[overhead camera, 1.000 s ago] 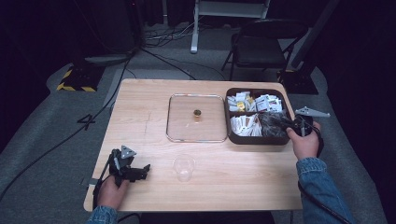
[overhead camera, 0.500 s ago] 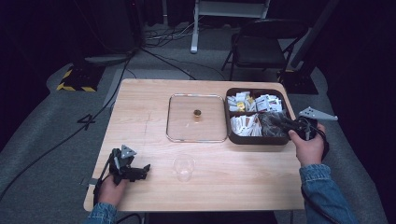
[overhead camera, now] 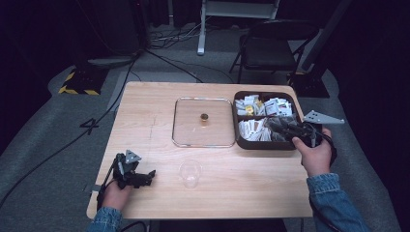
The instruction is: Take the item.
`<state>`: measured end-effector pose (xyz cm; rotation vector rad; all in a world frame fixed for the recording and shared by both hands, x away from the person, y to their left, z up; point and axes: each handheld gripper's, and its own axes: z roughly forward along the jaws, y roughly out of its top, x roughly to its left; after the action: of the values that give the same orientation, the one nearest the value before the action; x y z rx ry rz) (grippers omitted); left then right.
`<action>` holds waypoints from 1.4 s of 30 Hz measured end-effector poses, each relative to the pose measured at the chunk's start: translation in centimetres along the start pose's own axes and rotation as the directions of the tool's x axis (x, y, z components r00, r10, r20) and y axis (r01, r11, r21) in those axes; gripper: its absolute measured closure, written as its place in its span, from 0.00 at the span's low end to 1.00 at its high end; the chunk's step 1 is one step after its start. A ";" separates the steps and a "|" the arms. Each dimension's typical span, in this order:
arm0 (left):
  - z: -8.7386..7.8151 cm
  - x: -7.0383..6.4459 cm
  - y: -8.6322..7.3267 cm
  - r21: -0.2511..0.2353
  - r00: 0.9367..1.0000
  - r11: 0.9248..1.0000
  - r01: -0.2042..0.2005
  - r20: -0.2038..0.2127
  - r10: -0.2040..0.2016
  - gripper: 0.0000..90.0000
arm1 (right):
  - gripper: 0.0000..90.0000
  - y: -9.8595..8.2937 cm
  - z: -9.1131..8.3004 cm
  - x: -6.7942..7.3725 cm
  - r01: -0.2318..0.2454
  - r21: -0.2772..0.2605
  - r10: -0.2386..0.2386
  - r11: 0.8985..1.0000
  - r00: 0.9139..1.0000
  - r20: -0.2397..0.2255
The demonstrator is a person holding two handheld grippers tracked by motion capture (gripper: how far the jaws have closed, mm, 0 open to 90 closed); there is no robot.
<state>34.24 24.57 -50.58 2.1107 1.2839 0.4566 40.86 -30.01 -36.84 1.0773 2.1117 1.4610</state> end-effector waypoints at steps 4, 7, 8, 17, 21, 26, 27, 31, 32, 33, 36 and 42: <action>0.0 0.0 0.0 -0.002 1.000 1.000 0.004 0.000 -0.004 0.00 | 0.83 0.6 0.4 1.6 0.026 0.001 -0.026 1.000 0.999 -0.036; 0.0 0.0 0.0 0.000 1.000 1.000 0.000 -0.001 0.000 0.00 | 0.83 1.1 0.7 2.8 0.048 0.000 -0.048 0.999 0.997 -0.065; 0.0 0.0 0.0 0.000 1.000 1.000 0.001 -0.001 -0.001 0.00 | 0.83 1.3 0.8 3.2 0.050 -0.002 -0.050 0.999 0.996 -0.075; 0.0 -0.1 0.0 0.000 1.000 1.000 0.006 -0.003 -0.006 0.00 | 0.83 2.3 2.3 7.2 0.090 0.022 -0.085 0.996 0.982 -0.170; -0.1 -0.2 -0.1 -0.004 1.000 1.000 0.012 -0.014 -0.012 0.00 | 0.83 2.5 3.1 8.6 0.096 0.022 -0.090 0.995 0.974 -0.207; -0.1 -0.3 -0.2 -0.005 1.000 1.000 0.022 -0.015 -0.022 0.00 | 0.83 2.6 4.3 10.4 0.116 0.028 -0.105 0.993 0.962 -0.254; -0.1 -0.3 -0.2 -0.005 1.000 1.000 0.024 -0.015 -0.024 0.00 | 0.83 2.6 4.3 10.4 0.116 0.028 -0.105 0.993 0.962 -0.254; -0.2 -0.3 -0.2 -0.004 1.000 1.000 0.021 -0.018 -0.021 0.00 | 0.83 2.8 5.2 11.8 0.129 0.027 -0.116 0.991 0.949 -0.293; -0.2 -0.3 -0.3 -0.003 0.999 1.000 0.025 -0.023 -0.025 0.00 | 0.83 2.8 5.6 12.4 0.137 0.026 -0.122 0.990 0.942 -0.313; -0.2 -0.3 -0.3 -0.003 0.999 1.000 0.025 -0.023 -0.025 0.00 | 0.83 2.9 5.8 12.7 0.140 0.027 -0.124 0.990 0.938 -0.324; -0.2 -0.4 -0.3 -0.004 0.999 0.999 0.036 -0.029 -0.036 0.00 | 0.83 3.0 6.1 13.4 0.147 0.027 -0.129 0.989 0.931 -0.341; -0.3 -0.5 -0.4 -0.004 0.999 0.999 0.040 -0.037 -0.040 0.00 | 0.83 3.0 7.2 15.5 0.157 0.019 -0.136 0.987 0.906 -0.402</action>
<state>33.58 24.37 -50.59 2.0792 1.3431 0.4826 36.74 -13.29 -35.01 0.6535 2.4548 1.6717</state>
